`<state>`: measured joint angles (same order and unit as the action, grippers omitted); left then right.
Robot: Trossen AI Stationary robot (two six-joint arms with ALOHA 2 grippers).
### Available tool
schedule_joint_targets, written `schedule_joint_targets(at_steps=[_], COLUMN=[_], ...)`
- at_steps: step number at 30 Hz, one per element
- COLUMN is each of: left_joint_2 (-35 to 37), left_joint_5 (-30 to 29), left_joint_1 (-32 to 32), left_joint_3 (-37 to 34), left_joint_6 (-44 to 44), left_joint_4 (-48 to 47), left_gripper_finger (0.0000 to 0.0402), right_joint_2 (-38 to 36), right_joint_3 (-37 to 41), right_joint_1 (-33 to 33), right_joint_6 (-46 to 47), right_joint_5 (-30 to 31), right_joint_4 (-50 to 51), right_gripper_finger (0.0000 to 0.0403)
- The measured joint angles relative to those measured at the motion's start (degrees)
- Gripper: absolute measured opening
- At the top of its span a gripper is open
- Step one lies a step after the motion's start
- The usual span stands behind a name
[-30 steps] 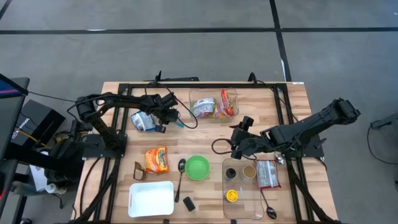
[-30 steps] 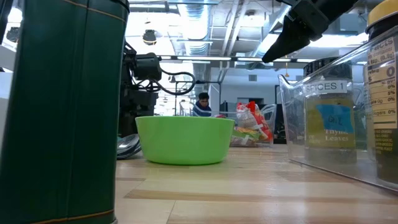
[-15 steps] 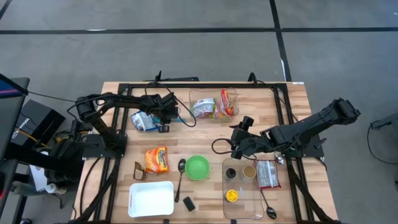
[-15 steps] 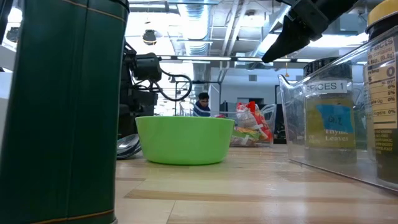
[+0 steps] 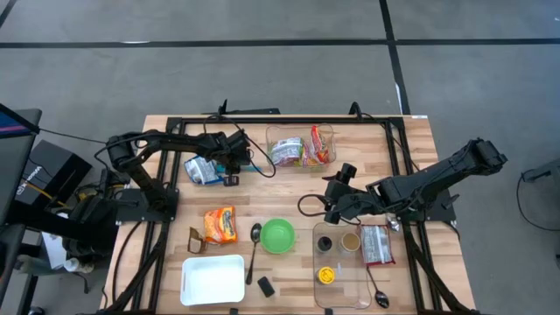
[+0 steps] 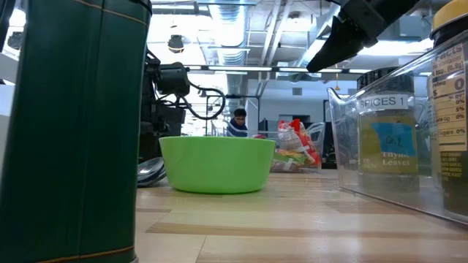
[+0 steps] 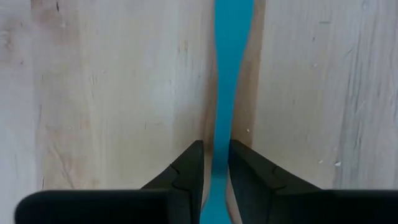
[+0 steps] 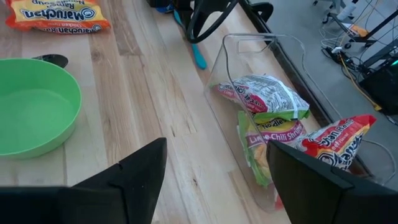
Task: Pick & Place Food Item
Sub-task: Put the blue baby spoon into the white bin
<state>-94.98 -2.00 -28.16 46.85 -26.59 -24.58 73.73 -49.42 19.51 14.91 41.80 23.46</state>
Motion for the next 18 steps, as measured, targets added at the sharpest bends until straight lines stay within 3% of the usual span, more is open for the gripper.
schedule_joint_targets(at_steps=[9,18], left_joint_2=[0.00,0.00], left_joint_5=[0.90,1.25], left_joint_1=[-0.09,-0.09], left_joint_3=[0.00,0.04], left_joint_6=[1.72,2.04], left_joint_4=[0.00,-0.51], left_gripper_finger=[0.0075,0.0054], right_joint_2=[0.00,0.00], right_joint_3=[0.00,0.01], right_joint_1=[0.00,0.01], right_joint_6=[0.19,0.18], right_joint_5=[-0.02,-0.08], right_joint_4=[0.00,0.00], right_gripper_finger=[0.0270,0.0270])
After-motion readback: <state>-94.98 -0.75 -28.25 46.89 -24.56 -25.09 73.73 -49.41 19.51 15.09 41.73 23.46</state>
